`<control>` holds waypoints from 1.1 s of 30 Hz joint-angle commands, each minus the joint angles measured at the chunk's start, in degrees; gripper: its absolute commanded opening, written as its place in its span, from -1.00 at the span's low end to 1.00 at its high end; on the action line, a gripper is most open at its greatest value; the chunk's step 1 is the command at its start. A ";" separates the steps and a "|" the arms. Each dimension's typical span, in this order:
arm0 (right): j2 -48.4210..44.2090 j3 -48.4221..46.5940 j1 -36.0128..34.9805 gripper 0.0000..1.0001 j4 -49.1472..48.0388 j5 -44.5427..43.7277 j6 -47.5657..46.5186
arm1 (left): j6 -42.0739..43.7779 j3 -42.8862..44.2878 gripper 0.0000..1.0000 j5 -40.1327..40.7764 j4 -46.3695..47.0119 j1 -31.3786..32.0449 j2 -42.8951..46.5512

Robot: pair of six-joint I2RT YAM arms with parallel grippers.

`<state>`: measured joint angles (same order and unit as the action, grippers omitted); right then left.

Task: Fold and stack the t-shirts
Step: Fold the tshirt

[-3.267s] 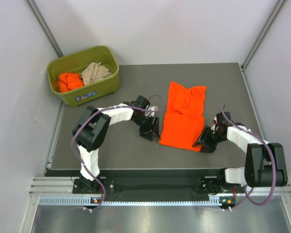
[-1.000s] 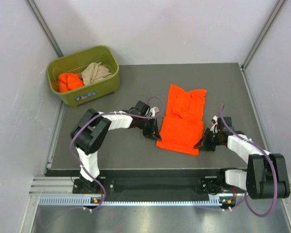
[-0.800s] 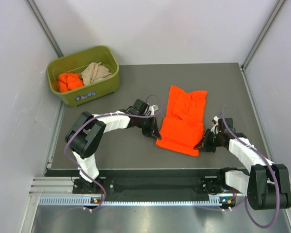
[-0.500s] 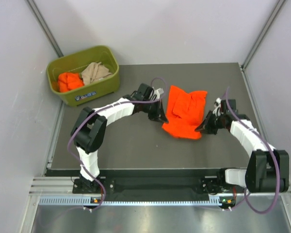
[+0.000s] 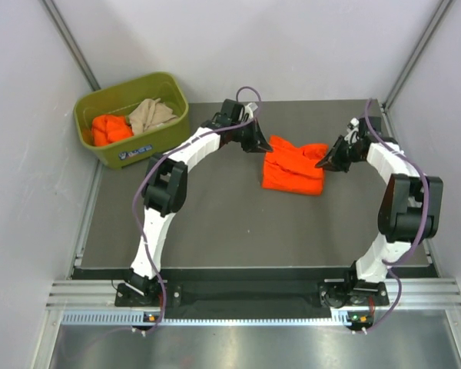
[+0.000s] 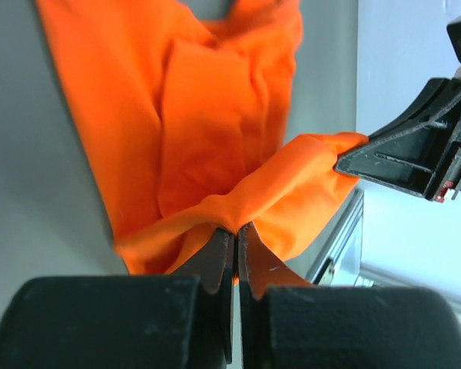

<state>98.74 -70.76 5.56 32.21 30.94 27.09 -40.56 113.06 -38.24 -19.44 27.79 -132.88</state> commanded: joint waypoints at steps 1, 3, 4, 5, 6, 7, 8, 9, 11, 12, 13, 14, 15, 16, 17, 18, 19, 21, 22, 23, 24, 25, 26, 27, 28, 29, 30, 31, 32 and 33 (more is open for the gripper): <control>3.73 -6.14 1.12 -1.00 -1.62 2.11 -0.11 | -3.47 6.56 -1.00 -1.84 4.14 -0.72 -3.78; 5.84 -7.54 1.55 -1.00 -2.32 2.72 0.50 | -5.49 7.70 -1.00 -2.19 5.90 -0.72 -5.80; 6.81 -7.90 1.82 -1.00 -2.50 2.81 0.59 | -6.28 7.97 -1.00 -2.63 6.60 -0.72 -6.51; 7.34 -8.25 1.91 -1.00 -2.67 2.90 0.77 | -6.90 8.23 -1.00 -2.98 7.31 -0.72 -7.12; 7.78 -8.60 2.17 -1.00 -2.76 3.16 0.86 | -7.78 8.67 -1.00 -3.16 7.66 -0.72 -8.17; 8.31 -9.21 2.35 -1.00 -2.94 3.34 0.86 | -7.96 8.85 -1.00 -3.42 8.53 -0.72 -8.62; 9.18 -9.48 2.61 -1.00 -3.11 3.60 0.86 | -7.96 8.94 -1.00 -3.42 8.80 -0.72 -8.89; 10.15 -10.18 2.87 -1.00 -3.20 3.95 0.86 | -7.96 9.29 -1.00 -3.33 9.33 -0.81 -9.41; 11.11 -10.97 2.96 -1.00 -3.29 3.95 0.42 | -8.40 9.90 -1.00 -3.16 9.86 -0.81 -10.12; 11.56 -11.24 3.14 -1.00 -3.38 4.13 0.33 | -9.18 10.69 -1.00 -3.16 10.21 -0.90 -11.08; 12.09 -11.76 3.14 -1.00 -3.47 4.39 0.33 | -9.63 11.13 -1.00 -3.33 10.56 -0.90 -11.61; 12.70 -11.85 3.23 -1.00 -3.64 4.48 0.42 | -9.89 11.66 -1.00 -3.42 11.61 -0.90 -12.13; 13.05 -12.20 3.31 -1.00 -3.73 4.48 0.42 | -10.33 12.62 -1.00 -3.33 11.79 -0.90 -13.01; 13.32 -12.73 3.31 -1.00 -3.82 4.66 0.42 | -10.42 13.06 -1.00 -3.25 11.97 -0.90 -13.45; 13.93 -13.00 3.40 -0.99 -3.99 4.83 0.42 | -10.68 13.50 -1.00 -2.90 12.49 -0.98 -13.89; 14.20 -13.43 3.49 -0.97 -4.08 4.83 0.42 | -11.55 13.94 -1.00 -2.98 13.11 -1.07 -14.68; 14.55 -13.79 3.58 -0.95 -4.08 4.83 0.42 | -12.09 14.12 -1.00 -2.98 13.46 -1.07 -15.12; 15.78 -14.84 3.75 -0.84 -4.17 4.75 0.42 | -12.79 14.82 -0.70 -2.55 13.47 -1.34 -16.09; 16.22 -15.19 4.01 -0.79 -4.26 4.75 0.51 | -12.88 14.91 -0.52 -2.37 13.38 -1.42 -16.18; 17.09 -15.63 4.19 -0.68 -4.34 4.75 0.59 | -12.19 15.00 -0.31 -1.24 12.94 -1.60 -15.92; 17.62 -16.94 4.37 -0.62 -4.34 4.48 0.77 | -11.40 15.44 -0.24 -0.70 11.02 -1.77 -15.66; 18.06 -17.82 4.89 -0.53 -4.17 4.39 1.03 | -10.34 15.96 -0.18 0.26 9.70 -1.95 -15.31; 18.94 -18.70 5.24 -0.41 -3.91 4.57 1.38 | -7.64 17.45 0.08 1.49 7.42 -2.21 -14.35; 19.47 -20.71 5.60 -0.37 -3.12 4.57 1.73 | -6.30 18.16 0.23 4.02 5.49 -2.39 -13.82; 19.74 -21.78 6.30 -0.31 -2.42 4.57 1.82 | -5.16 18.86 0.30 4.83 1.64 -2.65 -13.20; 20.26 -23.01 6.56 -0.13 -1.45 4.31 1.82 | -4.19 19.30 0.32 5.71 0.03 -3.26 -12.59; 20.35 -25.45 6.74 -0.06 -0.05 3.87 1.56 | -2.61 19.05 0.34 7.20 -1.20 -3.53 -10.67; 19.83 -26.44 6.92 -0.03 2.40 2.56 0.17 | -1.82 18.70 0.34 7.47 -3.30 -3.79 -9.52; 19.30 -27.49 6.92 0.03 4.42 1.42 -0.72 | -0.24 17.39 0.35 7.56 -4.02 -4.06 -7.33; 18.60 -28.63 6.83 0.07 5.84 0.36 -1.51 | 0.56 16.42 0.35 7.74 -4.81 -4.15 -6.09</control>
<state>119.63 -94.02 11.66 33.45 33.65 28.03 -45.36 129.29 -33.17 -19.73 24.80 -147.30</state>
